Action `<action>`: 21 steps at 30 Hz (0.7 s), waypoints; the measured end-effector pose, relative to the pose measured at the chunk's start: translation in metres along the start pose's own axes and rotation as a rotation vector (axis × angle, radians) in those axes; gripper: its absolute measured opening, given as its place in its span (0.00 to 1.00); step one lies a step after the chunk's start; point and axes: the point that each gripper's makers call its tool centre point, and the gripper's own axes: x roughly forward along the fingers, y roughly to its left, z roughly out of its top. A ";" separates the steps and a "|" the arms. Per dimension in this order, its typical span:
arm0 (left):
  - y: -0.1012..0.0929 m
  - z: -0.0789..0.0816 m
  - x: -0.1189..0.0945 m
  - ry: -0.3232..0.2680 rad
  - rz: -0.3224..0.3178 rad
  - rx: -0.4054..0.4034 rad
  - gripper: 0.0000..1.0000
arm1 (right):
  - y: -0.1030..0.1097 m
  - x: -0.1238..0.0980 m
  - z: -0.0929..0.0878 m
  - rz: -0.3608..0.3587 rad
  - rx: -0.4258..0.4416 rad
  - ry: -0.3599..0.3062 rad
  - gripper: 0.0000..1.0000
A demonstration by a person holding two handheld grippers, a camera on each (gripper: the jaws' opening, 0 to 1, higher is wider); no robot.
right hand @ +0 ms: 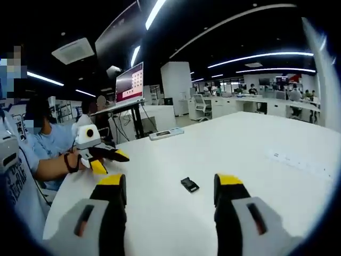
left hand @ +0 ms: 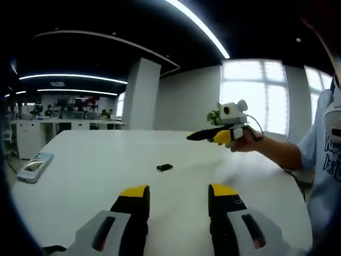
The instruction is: Snap the two parts of the plastic buckle together until the buckle closes and remains connected.
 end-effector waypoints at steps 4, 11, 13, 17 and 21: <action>0.002 0.005 -0.002 -0.025 0.004 -0.023 0.46 | 0.007 -0.015 0.004 -0.018 0.011 -0.032 0.69; 0.003 0.004 0.000 -0.018 0.016 -0.011 0.48 | 0.014 -0.042 -0.004 -0.045 0.036 -0.067 0.72; 0.003 0.004 0.000 -0.018 0.015 -0.003 0.50 | 0.014 -0.048 -0.005 -0.056 0.035 -0.072 0.72; 0.004 0.010 -0.003 -0.039 0.017 -0.023 0.50 | 0.016 -0.061 -0.007 -0.082 0.033 -0.087 0.74; 0.005 0.011 -0.005 -0.051 0.024 -0.024 0.50 | 0.017 -0.074 -0.011 -0.112 0.029 -0.115 0.74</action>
